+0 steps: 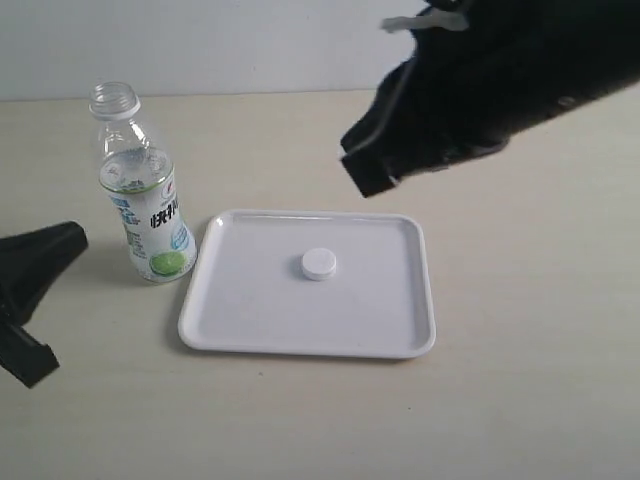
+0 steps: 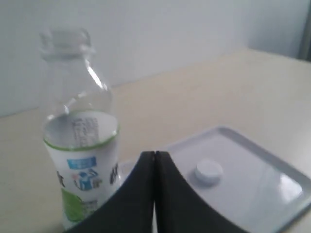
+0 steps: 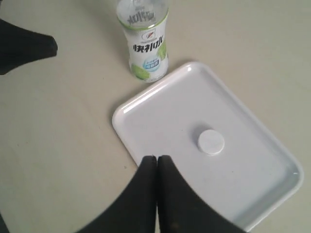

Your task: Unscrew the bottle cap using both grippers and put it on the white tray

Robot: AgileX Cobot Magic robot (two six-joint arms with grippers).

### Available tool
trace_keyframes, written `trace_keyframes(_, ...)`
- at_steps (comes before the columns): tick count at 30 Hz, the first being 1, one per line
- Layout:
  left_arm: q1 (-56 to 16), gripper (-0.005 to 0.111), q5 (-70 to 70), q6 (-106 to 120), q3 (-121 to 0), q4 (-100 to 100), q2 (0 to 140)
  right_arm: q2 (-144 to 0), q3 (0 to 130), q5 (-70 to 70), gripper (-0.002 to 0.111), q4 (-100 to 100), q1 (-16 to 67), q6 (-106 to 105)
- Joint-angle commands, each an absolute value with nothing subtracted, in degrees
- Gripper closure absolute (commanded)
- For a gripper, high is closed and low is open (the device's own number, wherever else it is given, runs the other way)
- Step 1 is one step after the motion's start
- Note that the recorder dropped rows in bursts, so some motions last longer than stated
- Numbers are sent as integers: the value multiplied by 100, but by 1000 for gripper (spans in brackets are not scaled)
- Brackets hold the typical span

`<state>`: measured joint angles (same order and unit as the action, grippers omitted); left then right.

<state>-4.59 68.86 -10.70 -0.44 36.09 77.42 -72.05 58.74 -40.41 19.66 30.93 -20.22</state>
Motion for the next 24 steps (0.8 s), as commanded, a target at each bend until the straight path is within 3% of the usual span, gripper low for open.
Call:
trace_keyframes(1,-448,107,6196,-2198,0,3042,6630,-5954,4800,-3054,108,1941,3071,-2074)
trace_keyframes(12,-448,107,3899,-2338,0,1965,4065,-4003,4150,-3451,108,1948,3071,-1783)
trace_keyframes(19,-448,107,2325,-2552,0,1864,2763,-3460,4150,-3451,108,1948,3071,-1783)
trace_keyframes(24,-448,107,2123,-2552,0,1992,2513,-3406,4150,-3451,108,1948,3071,-1783)
